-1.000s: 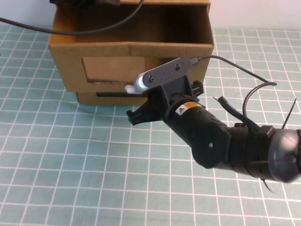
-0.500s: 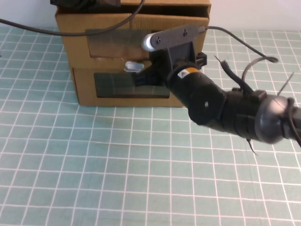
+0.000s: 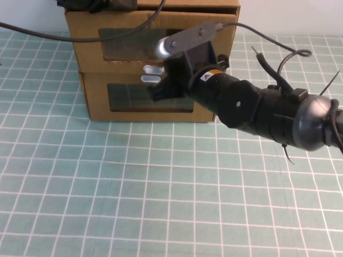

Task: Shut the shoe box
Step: Close the shoe box with your right arm

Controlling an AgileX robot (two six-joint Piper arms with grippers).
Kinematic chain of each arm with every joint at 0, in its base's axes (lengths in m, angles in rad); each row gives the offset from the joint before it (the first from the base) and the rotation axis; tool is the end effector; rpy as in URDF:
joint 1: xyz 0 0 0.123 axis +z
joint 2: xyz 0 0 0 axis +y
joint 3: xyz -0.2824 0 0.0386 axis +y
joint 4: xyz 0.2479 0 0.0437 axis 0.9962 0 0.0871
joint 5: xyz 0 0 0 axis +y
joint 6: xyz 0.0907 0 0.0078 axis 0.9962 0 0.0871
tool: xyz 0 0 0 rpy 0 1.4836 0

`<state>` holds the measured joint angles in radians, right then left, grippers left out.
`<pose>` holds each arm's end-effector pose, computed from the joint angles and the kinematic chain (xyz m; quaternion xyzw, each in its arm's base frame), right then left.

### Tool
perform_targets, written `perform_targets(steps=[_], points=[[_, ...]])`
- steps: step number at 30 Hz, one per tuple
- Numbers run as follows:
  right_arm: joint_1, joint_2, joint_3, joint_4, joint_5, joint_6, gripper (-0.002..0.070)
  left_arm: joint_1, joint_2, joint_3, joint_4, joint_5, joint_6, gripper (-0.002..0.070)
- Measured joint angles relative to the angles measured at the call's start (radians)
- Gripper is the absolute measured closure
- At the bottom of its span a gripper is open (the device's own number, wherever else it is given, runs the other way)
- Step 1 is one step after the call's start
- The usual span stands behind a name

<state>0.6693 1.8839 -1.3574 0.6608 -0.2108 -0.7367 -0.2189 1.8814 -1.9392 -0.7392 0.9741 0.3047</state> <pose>0.3577 0.2682 0.2686 -0.2572 0.7530 0.1242 0.5928 0.4054 -0.1422 0.3903 0.1468 0.8604 -0.3373 0.3527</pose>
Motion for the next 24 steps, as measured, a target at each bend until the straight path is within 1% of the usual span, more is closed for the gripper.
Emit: perform_targets(steps=[4,12,16,24], points=[[0.023,-0.045,0.000,-0.018,0.072,-0.073,0.0690,0.000,0.000,0.000,0.000,0.000,0.000,0.0679],[0.040,-0.041,0.011,-0.024,0.095,-0.092,0.0690,0.000,0.000,-0.058,0.000,-0.002,0.002,0.0679],[0.040,-0.006,0.017,0.014,0.064,-0.095,0.0690,0.000,0.001,-0.074,-0.004,-0.004,0.005,0.0679],[0.036,0.030,0.017,0.075,-0.091,-0.095,0.0690,0.000,0.045,-0.078,0.000,-0.011,0.008,0.0679]])
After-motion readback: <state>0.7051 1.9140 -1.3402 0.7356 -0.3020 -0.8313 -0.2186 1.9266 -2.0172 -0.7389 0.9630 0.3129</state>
